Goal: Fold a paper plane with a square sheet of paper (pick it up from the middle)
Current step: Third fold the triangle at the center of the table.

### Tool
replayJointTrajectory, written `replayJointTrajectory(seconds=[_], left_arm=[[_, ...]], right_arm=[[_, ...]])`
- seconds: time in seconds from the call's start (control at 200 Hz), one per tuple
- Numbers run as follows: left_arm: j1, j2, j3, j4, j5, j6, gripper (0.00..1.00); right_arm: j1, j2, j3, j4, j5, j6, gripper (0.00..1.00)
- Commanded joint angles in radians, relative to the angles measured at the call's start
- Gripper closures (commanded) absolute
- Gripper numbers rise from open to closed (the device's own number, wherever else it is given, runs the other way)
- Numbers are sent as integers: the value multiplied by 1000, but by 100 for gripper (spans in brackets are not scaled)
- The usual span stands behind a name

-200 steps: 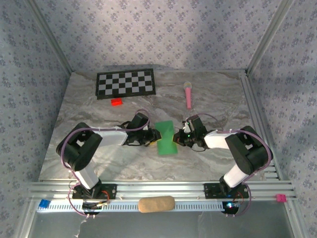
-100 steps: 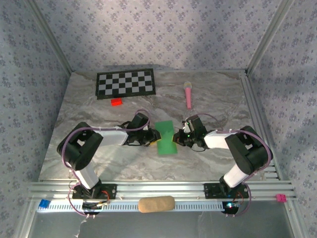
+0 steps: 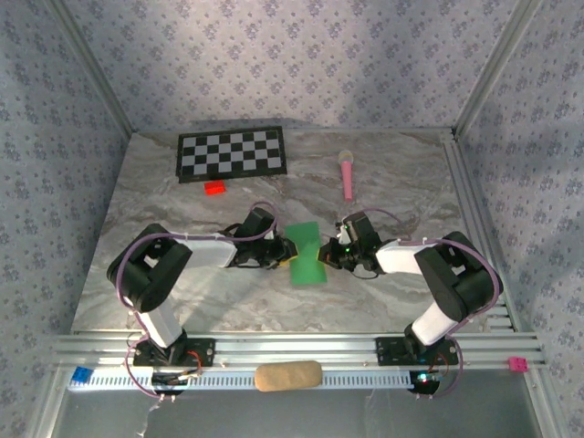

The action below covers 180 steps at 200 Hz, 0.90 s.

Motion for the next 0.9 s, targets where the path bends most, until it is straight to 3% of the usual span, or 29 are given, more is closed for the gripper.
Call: replayJointTrajectory(seconds=[0.0,0.205,0.395,0.47,0.59,0.74,0.894], left_arm=[[-3,-10,-17,15,-13,-7,73],[-3,-35,-26,8,-25,-15,87],[-3,-70,-24,-18,-22,-27,91],[-2,-88,-22,-45,-25,-28,91],[-2,-119,-24,-75,-35,-32,91],[-1,-136,-27,-90,-37,-45,91],[-1,-137,-32,-93,-40,-63,91]], right_arm=[[9,31,-30,-100,69,6,97],[13,-11,-23,-106,63,-26,94],[21,-130,0,-194,103,-85,88],[33,-194,13,-258,152,-131,81],[71,-304,18,-327,238,-191,57],[141,-417,-6,-319,347,-316,54],[313,-495,-55,-223,565,-500,48]])
